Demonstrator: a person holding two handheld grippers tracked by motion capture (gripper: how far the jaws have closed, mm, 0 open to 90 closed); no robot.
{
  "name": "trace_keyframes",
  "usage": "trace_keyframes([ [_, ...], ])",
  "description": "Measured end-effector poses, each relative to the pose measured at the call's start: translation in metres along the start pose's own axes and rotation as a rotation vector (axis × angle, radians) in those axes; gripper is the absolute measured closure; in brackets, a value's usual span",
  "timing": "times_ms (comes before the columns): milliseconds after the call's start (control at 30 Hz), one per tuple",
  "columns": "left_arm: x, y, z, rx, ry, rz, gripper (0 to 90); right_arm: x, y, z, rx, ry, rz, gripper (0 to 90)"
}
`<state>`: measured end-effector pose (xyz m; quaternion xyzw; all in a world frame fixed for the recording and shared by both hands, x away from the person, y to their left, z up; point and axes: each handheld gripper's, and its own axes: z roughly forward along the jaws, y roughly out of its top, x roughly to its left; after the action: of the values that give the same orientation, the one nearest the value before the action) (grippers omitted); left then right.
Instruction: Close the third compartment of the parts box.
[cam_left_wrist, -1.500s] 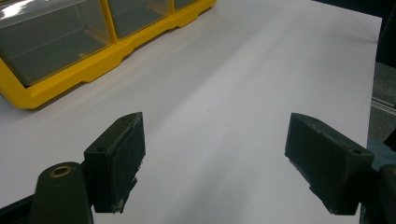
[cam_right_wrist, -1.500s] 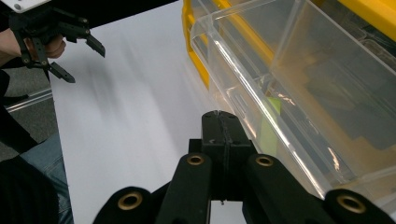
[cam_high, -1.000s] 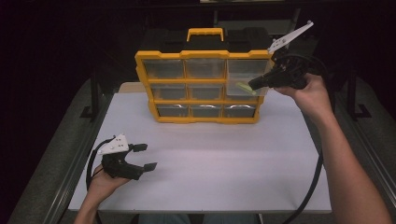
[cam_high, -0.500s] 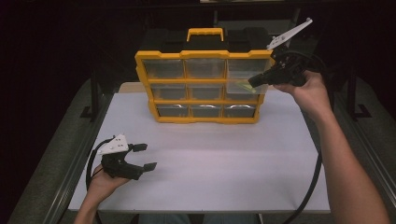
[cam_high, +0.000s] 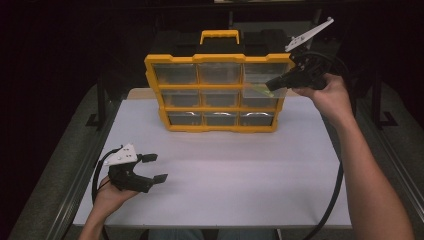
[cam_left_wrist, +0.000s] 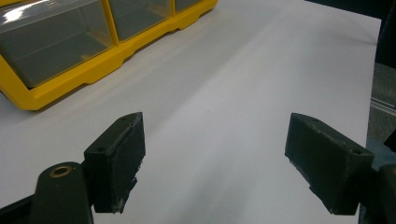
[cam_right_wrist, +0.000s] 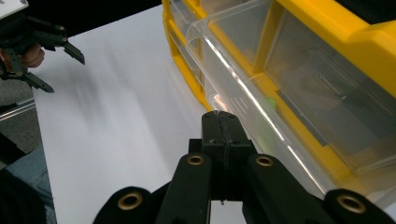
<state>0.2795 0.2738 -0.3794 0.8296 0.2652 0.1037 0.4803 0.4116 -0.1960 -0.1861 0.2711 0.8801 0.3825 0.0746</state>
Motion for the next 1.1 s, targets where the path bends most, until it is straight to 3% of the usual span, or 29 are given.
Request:
trace_keyframes([
  [1100, 0.001, 0.0, -0.001, -0.004, 0.001, 0.004, 20.1, -0.017, 0.005, 0.007, 0.003, -0.028, 0.04, 89.0],
])
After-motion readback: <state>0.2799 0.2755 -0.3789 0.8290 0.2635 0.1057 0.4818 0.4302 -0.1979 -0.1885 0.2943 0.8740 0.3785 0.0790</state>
